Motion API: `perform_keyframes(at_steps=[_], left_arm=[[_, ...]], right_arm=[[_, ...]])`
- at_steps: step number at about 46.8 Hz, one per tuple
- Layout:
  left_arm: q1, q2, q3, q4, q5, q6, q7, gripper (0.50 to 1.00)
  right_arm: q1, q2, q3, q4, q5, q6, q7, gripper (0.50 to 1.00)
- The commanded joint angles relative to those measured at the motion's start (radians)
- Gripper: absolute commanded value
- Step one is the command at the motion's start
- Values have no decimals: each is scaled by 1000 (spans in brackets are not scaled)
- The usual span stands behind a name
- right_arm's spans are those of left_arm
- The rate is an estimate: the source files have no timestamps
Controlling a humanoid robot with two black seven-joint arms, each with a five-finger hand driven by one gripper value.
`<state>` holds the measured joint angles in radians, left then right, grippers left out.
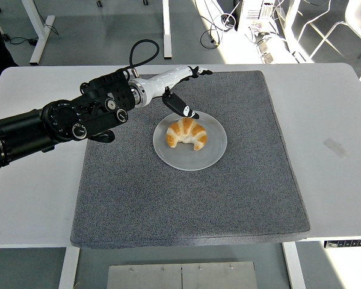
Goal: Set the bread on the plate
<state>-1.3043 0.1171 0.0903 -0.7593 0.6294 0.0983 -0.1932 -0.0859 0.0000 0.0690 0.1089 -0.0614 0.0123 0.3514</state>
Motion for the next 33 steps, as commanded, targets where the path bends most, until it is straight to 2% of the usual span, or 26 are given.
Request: perform_keyframes(at_steps=[1, 11, 18, 27, 33], left_arm=[[4, 19, -32, 0, -60, 12, -2, 963], [33, 79, -107, 2, -218, 101, -6, 963], [71, 105, -208, 20, -296, 149, -8, 963], [151, 104, -392, 109, -379, 152, -28, 963], [197, 105, -521, 118, -398, 146, -54, 965]], right_arm=[[0, 0, 0, 0, 0, 0, 0, 1000], [0, 0, 0, 0, 0, 0, 0, 1000], [0, 0, 0, 0, 0, 0, 0, 1000], [0, 0, 0, 0, 0, 0, 0, 1000], [0, 0, 0, 0, 0, 0, 0, 1000]])
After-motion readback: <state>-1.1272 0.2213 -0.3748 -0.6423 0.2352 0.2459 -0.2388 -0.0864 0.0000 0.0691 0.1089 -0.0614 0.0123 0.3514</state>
